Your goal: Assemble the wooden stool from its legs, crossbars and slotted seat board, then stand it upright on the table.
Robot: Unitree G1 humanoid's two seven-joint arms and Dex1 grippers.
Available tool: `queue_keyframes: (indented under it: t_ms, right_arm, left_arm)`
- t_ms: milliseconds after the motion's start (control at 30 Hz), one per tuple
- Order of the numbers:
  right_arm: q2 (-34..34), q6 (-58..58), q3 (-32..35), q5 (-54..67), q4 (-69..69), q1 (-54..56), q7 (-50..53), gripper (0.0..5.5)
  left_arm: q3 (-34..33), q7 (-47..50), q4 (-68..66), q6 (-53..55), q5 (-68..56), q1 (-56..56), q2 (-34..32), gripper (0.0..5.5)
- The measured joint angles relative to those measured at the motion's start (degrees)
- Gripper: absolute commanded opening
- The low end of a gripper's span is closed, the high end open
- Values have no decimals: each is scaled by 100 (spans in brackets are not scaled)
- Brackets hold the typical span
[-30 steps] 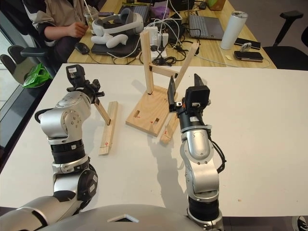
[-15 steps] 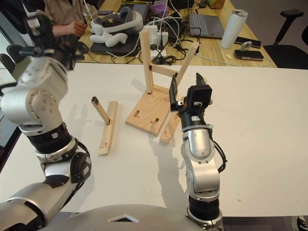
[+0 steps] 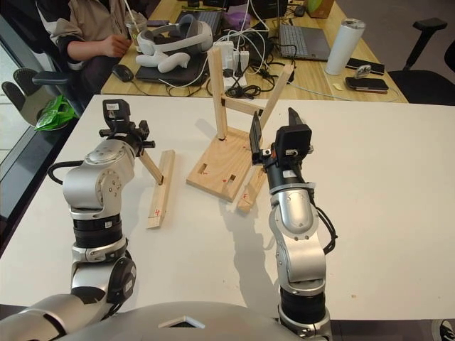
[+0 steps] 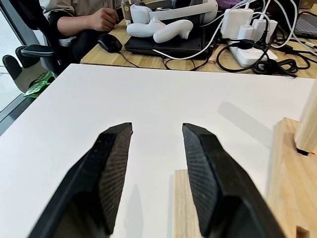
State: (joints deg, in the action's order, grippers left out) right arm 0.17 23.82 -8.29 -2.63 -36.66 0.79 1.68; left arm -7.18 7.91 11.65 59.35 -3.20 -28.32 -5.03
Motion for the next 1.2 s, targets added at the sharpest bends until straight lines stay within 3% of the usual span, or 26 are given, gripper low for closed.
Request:
queue_keyframes:
  t_ms: [267, 600, 833, 1000, 1200]
  right_arm:
    - [-2, -1, 0, -5, 29, 2, 3, 333]
    - [-9, -1, 43, -7, 37, 2, 5, 333]
    - [-3, -6, 55, -70, 16, -32, 49, 333]
    - [18, -5, 62, -117, -79, -95, 137, 333]
    - [29, 9, 81, -121, -178, -148, 167, 333]
  left_arm:
    - [207, -378, -477, -152, 220, 314, -623, 187]
    - [-283, -756, -715, -141, 212, 348, -1310, 187]
    - [-497, -1483, 1034, 1757, -710, 332, -1171, 286]
    - [-180, -1583, 2005, 3053, -921, 984, -1165, 286]
    - [61, -1607, 2791, 3242, -1134, 1963, -1364, 286]
